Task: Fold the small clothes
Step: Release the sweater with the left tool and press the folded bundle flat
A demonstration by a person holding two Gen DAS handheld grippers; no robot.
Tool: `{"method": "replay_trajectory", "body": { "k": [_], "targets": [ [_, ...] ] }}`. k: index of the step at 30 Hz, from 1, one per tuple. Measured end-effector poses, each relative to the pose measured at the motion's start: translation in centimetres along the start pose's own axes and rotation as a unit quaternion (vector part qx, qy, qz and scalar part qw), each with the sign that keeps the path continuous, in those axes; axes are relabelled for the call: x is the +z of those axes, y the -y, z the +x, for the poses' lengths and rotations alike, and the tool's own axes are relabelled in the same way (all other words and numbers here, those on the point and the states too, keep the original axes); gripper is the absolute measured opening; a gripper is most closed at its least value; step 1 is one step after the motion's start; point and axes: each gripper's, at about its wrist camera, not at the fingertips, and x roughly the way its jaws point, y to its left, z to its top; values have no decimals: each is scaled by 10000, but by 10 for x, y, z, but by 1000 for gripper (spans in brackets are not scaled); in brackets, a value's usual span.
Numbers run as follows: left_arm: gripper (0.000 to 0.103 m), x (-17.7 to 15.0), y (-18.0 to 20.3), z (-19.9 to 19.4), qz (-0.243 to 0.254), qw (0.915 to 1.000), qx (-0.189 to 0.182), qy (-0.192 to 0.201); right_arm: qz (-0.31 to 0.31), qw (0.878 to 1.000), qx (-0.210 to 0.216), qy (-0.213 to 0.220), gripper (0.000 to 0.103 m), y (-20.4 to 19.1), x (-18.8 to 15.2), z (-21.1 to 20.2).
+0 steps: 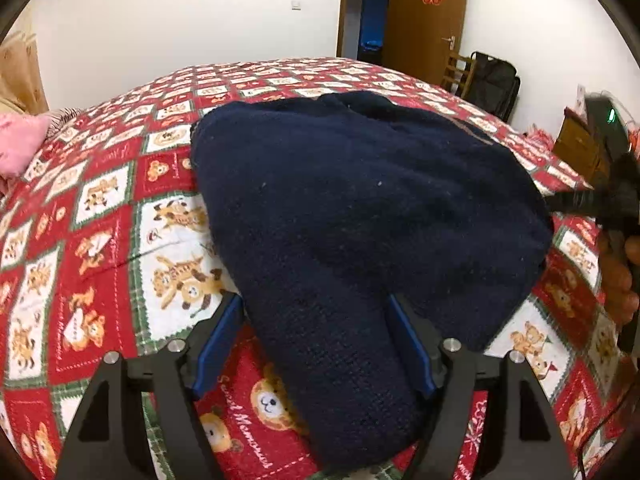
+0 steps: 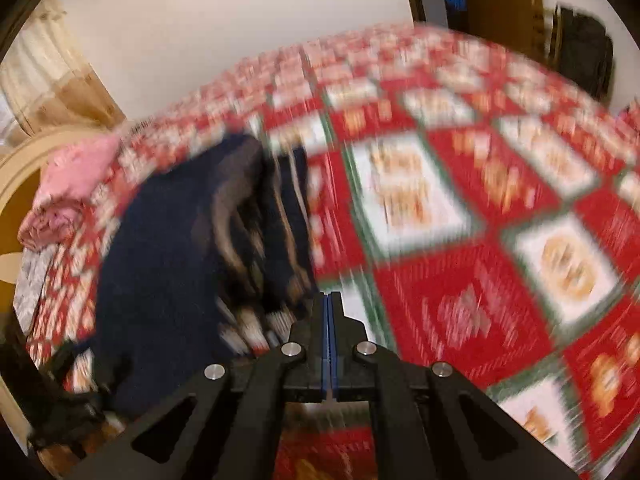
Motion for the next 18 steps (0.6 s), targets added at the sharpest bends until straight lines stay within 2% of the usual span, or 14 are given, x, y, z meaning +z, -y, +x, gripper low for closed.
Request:
{"method": "replay_trajectory", "body": {
  "k": [1, 2, 3, 5, 6, 8, 10, 11, 15, 18],
  "targets": [
    [76, -1, 1, -3, -5, 10000, -35, 51, -76, 9999, 91, 78, 2, -6, 13, -2],
    [77, -2, 2, -5, 3, 10000, -44, 86, -153, 9995, 263, 97, 10, -15, 29, 0],
    [79, -3, 3, -5, 22, 10000, -21, 91, -214, 9991, 365, 15, 34, -22, 40, 5],
    [79, -4, 6, -4, 67, 9999, -7, 89, -256, 9981, 486, -273, 72, -34, 60, 26],
    [79, -4, 6, -3, 88, 9999, -32, 88, -250, 9981, 483, -289, 72, -38, 69, 36],
    [80, -5, 6, -2, 78, 9999, -92, 59, -406, 9980, 132, -463, 71, -45, 78, 62],
    [86, -6, 5, 0, 61, 9998, -174, -47, -401, 9940, 170, -1003, 33, -47, 76, 95],
    [87, -7, 4, 2, 44, 9996, -239, -118, -347, 9931, 121, -1116, 13, -44, 72, 103],
    [89, -7, -5, 6, -177, 9983, -514, -204, -206, 9933, -349, -1082, 10, -30, 60, 112],
    [89, -8, -6, 7, -217, 9976, -619, -227, -123, 9941, -209, -1061, 10, -21, 52, 112]
  ]
}}
